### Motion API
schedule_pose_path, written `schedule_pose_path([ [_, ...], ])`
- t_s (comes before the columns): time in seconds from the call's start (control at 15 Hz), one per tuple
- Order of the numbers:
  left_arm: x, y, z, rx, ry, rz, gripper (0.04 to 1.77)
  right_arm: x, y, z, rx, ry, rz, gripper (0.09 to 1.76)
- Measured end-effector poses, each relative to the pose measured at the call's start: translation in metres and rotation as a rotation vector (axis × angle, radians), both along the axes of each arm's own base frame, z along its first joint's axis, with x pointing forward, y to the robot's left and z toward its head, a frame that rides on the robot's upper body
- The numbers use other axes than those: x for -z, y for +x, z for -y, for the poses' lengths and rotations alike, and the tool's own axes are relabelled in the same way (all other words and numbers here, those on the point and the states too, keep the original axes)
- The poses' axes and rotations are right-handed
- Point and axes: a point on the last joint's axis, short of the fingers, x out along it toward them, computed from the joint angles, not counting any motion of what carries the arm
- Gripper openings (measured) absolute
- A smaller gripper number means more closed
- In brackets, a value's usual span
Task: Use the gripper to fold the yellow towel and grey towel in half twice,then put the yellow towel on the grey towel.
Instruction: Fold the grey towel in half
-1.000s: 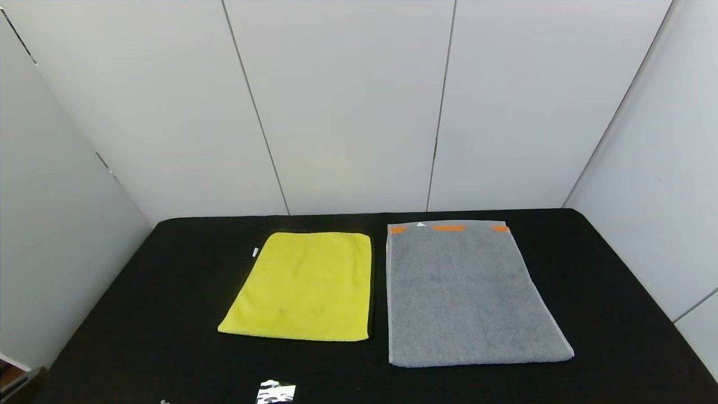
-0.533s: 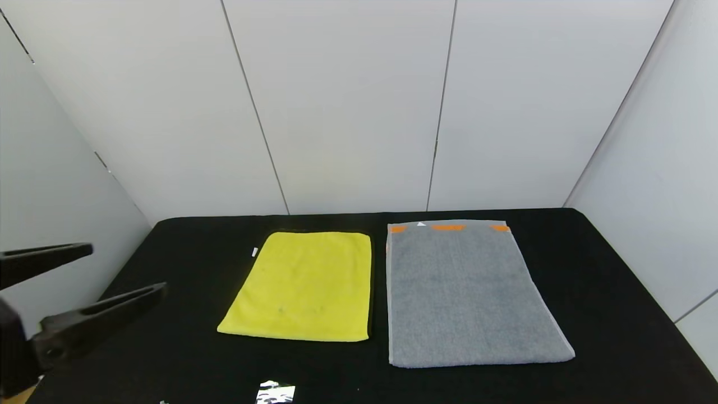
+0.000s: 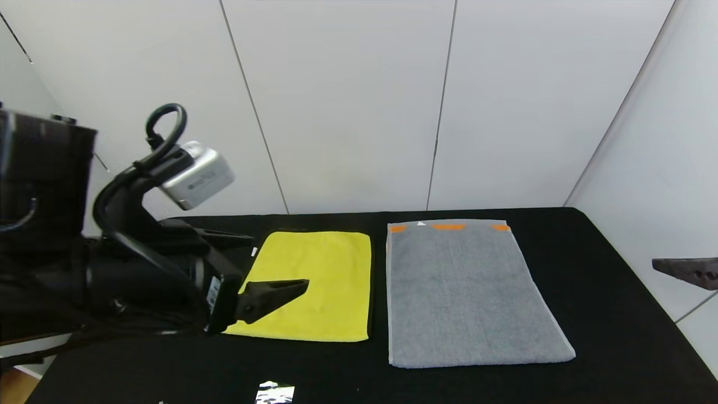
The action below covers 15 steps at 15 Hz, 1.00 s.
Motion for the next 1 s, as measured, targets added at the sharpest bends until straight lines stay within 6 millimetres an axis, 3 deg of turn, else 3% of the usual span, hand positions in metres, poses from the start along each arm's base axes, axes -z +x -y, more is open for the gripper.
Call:
schedule_pose_path([
  [0.2,0.008,0.013,0.017,0.042,0.040,-0.040,1.72,0.008,0.012,0.000,-0.010,-0.011,-0.048,1.71],
  [0.67,0.061,0.048,0.094,0.186,0.224,-0.190,1.72,0.053,0.053,-0.002,-0.052,-0.016,-0.262,1.71],
  [1.0,0.082,0.056,0.108,0.221,0.313,-0.263,1.72,0.076,0.067,-0.006,-0.124,-0.014,-0.358,1.71],
])
